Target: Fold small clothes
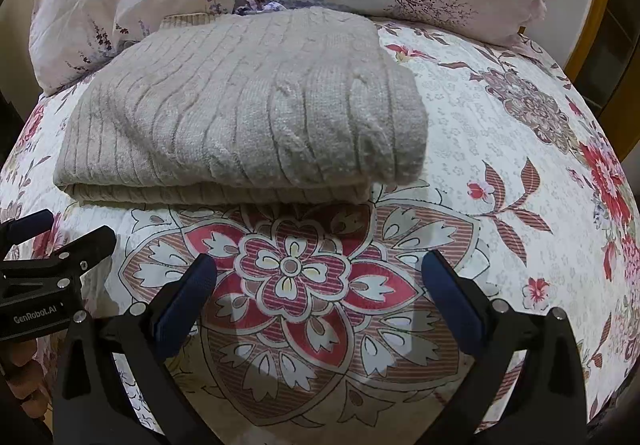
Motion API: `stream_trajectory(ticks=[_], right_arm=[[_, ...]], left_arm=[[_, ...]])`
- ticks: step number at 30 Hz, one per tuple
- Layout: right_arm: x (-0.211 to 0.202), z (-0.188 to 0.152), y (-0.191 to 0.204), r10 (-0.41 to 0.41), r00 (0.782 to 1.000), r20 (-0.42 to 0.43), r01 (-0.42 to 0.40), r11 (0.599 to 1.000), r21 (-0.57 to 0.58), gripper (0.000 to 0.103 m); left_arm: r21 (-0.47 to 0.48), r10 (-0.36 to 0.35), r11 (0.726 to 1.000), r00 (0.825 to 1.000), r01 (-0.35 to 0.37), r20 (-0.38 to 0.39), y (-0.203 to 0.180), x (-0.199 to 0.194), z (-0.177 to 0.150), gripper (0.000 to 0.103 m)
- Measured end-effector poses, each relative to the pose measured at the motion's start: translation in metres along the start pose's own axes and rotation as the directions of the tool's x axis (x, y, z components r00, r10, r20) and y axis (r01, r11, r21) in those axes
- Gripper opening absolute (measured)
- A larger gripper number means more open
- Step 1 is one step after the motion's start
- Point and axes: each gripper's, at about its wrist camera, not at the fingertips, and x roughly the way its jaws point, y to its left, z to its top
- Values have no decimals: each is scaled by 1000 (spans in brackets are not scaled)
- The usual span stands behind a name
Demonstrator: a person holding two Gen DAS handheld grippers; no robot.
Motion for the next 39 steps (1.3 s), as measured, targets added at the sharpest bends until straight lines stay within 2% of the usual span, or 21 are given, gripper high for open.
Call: stream_trajectory(ticks=[26,39], right_arm=[[-1,0,0,0,1000,2,0,1000,0,102],[-1,0,0,-1,1000,2,1,1000,1,102]], left_arm=[[1,-2,1000,1000,2,-13,1,1,1,101],[11,-5,1000,999,5,-43,1,4,7,101]])
